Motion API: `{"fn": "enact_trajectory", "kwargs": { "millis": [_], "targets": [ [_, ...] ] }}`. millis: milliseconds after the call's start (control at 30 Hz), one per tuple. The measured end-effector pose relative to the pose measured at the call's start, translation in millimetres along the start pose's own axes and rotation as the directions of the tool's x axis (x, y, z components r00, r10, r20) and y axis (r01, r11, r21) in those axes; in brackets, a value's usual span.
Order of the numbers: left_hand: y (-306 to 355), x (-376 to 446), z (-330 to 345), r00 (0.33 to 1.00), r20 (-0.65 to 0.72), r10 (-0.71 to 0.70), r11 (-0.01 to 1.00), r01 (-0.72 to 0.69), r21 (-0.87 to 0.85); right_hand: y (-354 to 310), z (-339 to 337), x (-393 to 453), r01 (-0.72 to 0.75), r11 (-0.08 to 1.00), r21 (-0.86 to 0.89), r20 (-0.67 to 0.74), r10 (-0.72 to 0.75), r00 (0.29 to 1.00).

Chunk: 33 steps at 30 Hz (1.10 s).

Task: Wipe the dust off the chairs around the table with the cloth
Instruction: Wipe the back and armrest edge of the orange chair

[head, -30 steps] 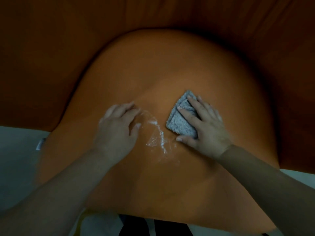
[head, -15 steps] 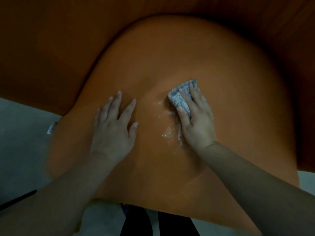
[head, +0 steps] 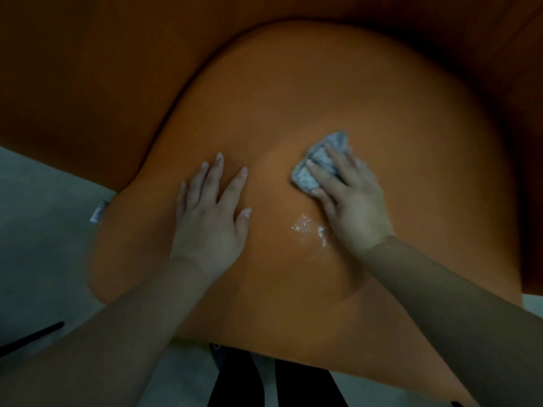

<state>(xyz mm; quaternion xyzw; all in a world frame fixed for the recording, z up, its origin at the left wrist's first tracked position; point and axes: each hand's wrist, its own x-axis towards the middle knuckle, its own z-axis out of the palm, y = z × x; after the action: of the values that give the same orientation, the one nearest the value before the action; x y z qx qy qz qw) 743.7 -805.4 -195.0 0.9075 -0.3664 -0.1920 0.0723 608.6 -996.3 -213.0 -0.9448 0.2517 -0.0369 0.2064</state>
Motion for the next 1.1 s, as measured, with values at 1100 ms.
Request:
{"fn": "enact_trajectory", "kwargs": {
  "millis": [1100],
  "targets": [
    [-4.5, -18.1, 14.8, 0.99, -0.05, 0.129, 0.991, -0.13, -0.01, -65.5, 40.9, -74.4, -0.286, 0.952, 0.112, -0.193, 0.303, 0.933]
  ]
}}
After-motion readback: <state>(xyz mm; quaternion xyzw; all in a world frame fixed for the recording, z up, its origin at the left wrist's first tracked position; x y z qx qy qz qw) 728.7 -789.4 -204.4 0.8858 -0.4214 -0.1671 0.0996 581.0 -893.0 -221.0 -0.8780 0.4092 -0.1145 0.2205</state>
